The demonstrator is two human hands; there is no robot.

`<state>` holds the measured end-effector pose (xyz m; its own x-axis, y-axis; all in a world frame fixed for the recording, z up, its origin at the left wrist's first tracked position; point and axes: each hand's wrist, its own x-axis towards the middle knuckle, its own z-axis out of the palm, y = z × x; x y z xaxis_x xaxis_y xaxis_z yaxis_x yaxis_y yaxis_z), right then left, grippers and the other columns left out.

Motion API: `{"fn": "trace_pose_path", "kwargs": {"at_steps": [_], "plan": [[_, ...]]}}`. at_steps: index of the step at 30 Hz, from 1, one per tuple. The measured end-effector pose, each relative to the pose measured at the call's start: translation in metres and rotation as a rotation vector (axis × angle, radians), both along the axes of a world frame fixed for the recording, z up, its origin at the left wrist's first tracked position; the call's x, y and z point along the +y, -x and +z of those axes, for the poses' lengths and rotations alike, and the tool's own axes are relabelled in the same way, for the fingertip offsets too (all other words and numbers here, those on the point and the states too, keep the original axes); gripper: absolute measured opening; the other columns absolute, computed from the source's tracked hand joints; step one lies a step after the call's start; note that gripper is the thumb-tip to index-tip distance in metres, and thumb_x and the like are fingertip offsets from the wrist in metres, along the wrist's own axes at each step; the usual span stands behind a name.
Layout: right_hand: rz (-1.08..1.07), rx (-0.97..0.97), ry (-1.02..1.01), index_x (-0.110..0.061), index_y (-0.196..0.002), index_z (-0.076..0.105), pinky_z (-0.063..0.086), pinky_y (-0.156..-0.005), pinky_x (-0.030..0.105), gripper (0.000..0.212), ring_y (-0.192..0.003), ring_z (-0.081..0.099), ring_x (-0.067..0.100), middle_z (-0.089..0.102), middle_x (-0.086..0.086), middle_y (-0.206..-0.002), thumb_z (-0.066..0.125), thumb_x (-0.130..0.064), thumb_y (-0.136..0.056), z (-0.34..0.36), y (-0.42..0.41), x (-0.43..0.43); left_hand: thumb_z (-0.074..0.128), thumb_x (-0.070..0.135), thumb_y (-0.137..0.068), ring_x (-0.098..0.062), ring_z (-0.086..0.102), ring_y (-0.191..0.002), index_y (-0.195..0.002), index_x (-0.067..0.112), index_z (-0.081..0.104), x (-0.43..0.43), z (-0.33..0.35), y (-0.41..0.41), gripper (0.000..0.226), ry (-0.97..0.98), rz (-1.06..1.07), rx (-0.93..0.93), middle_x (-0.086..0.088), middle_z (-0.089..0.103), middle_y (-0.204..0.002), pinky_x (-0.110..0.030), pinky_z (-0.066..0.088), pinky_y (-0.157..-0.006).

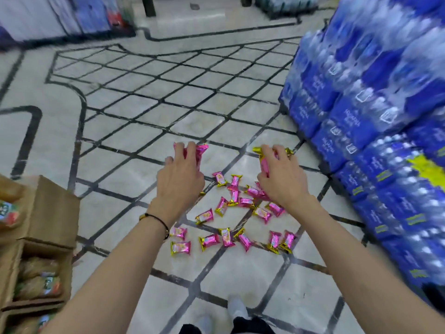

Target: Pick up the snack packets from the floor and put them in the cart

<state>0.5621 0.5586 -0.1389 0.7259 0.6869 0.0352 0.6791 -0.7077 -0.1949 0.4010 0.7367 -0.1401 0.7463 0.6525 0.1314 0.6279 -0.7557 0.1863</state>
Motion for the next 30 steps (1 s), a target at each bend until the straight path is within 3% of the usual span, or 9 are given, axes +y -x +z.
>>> {"fn": "trace_pose_path", "kwargs": {"at_steps": [4,16,22,30], "plan": [[-0.14,-0.098,-0.019,-0.025,-0.146,0.034,0.049,-0.073,0.044,0.062,-0.112,0.048,0.041,0.039,0.005,-0.145,0.058,-0.025,-0.088,0.032,0.006,-0.035,0.059,0.023,-0.087,-0.04,0.057,-0.093,-0.135,0.018,0.036,-0.001,0.024,-0.019,0.054,-0.001,-0.156,-0.005,-0.009,0.041,-0.129,-0.045,0.049,-0.064],[-0.668,-0.183,0.038,-0.025,-0.15,0.027,0.053,-0.074,0.046,0.066,-0.116,0.045,0.042,0.032,0.003,-0.151,0.055,-0.03,-0.091,0.095,0.081,-0.188,0.062,0.025,-0.087,-0.038,0.059,-0.094,-0.133,0.019,0.041,-0.098,0.083,-0.073,0.05,-0.04,-0.709,-0.105,-0.006,0.046,-0.128,-0.038,0.038,-0.061],[-0.882,-0.221,0.055,-0.029,-0.151,0.026,0.051,-0.074,0.044,0.066,-0.116,0.048,0.041,0.032,0.002,-0.152,0.055,-0.033,-0.092,0.111,0.131,-0.279,0.061,0.03,-0.088,-0.037,0.061,-0.098,-0.14,0.02,0.037,-0.196,0.097,-0.086,0.058,-0.019,-0.93,-0.142,-0.005,0.043,-0.138,-0.043,0.051,-0.068],[-1.205,-0.232,0.056,-0.03,-0.15,0.026,0.047,-0.07,0.04,0.065,-0.11,0.052,0.038,0.037,0.002,-0.147,0.053,-0.034,-0.091,0.119,0.244,-0.43,0.058,0.03,-0.09,-0.039,0.059,-0.098,-0.138,0.021,0.037,-0.388,0.108,-0.064,0.052,0.001,-1.256,-0.157,-0.006,0.043,-0.13,-0.042,0.041,-0.06]]}}
